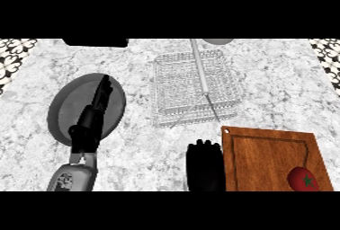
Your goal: Pick the squash from the cutting board and place it in the tiered basket
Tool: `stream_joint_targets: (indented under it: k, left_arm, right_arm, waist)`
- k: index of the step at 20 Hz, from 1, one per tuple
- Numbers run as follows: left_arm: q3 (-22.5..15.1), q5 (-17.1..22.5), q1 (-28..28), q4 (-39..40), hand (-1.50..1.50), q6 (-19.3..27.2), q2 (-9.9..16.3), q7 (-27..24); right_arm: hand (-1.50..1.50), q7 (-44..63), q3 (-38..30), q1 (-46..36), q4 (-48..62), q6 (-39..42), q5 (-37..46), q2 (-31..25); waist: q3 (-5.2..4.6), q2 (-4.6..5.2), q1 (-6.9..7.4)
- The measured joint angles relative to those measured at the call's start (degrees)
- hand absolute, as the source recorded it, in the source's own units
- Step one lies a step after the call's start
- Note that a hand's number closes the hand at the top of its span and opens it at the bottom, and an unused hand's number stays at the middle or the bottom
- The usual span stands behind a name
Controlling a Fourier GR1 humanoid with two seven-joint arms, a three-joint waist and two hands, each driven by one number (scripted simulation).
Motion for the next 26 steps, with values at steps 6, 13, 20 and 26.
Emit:
stream_joint_targets:
  k: [6,13,20,26]
  left_arm:
    - [0.3,-0.3,-0.7,1.3,0.0,0.6,-0.3,-0.1]
    - [0.7,0.0,-0.4,0.5,0.0,0.2,0.1,0.7]
    - [0.6,0.1,-0.7,0.0,0.0,0.1,0.0,1.5]
    - [0.3,0.2,-0.8,-0.1,0.0,-0.3,0.0,1.2]
  right_arm:
    - [1.5,10.2,5.5,-10.0,-8.7,0.9,-4.9,-0.4]
    - [1.5,14.2,2.7,-19.8,-17.2,3.9,-10.2,-0.8]
    - [1.5,16.1,-6.1,-29.3,-18.7,5.9,-17.8,-0.7]
    - [1.5,18.9,-12.4,-39.4,-12.7,3.0,-25.8,-0.5]
  waist:
    - [0.01,-0.16,-0.56]
    - [-0.07,-0.5,-0.95]
    - [-0.09,-0.48,-0.77]
    - [-0.08,-0.29,-0.05]
